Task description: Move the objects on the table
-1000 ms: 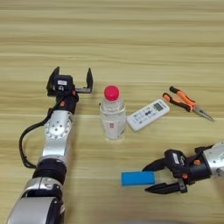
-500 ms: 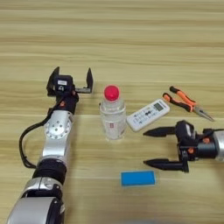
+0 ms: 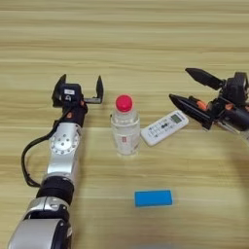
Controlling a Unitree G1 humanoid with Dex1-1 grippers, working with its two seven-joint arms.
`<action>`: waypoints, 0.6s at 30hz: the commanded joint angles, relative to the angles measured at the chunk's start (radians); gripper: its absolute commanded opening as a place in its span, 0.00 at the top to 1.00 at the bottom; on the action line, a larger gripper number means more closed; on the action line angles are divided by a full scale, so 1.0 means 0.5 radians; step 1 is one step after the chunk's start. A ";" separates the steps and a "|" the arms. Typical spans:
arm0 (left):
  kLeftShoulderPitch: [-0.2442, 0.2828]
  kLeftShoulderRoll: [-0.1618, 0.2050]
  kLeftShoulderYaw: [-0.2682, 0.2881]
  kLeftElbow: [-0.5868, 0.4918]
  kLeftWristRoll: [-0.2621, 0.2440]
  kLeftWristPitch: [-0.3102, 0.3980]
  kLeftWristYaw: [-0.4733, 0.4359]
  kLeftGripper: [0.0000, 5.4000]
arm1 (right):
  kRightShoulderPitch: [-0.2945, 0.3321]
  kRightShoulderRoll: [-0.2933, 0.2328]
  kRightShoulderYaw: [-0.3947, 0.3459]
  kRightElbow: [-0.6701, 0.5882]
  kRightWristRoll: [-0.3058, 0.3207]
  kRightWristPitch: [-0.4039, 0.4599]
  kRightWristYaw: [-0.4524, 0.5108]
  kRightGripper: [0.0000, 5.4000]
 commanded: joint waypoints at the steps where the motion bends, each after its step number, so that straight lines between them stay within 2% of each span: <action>1: -0.021 -0.010 -0.007 0.000 0.013 -0.007 0.011 0.00 | -0.118 0.073 -0.094 0.134 -0.168 -0.188 -0.228 0.01; 4: -0.019 -0.009 -0.007 -0.003 0.012 -0.009 0.010 0.00 | -0.148 0.106 -0.118 0.229 -0.322 -0.323 -0.397 0.01; 8: -0.019 -0.005 -0.004 -0.001 0.009 -0.010 0.006 0.00 | -0.203 0.174 -0.182 0.361 -0.561 -0.497 -0.772 0.01; 11: -0.019 -0.003 -0.003 -0.001 0.009 -0.011 0.005 0.00 | -0.223 0.198 -0.222 0.451 -0.670 -0.569 -0.975 0.01; 18: -0.015 -0.002 0.000 -0.008 0.006 -0.013 0.005 0.00 | -0.264 0.173 -0.349 0.810 -0.943 -0.912 -1.424 0.01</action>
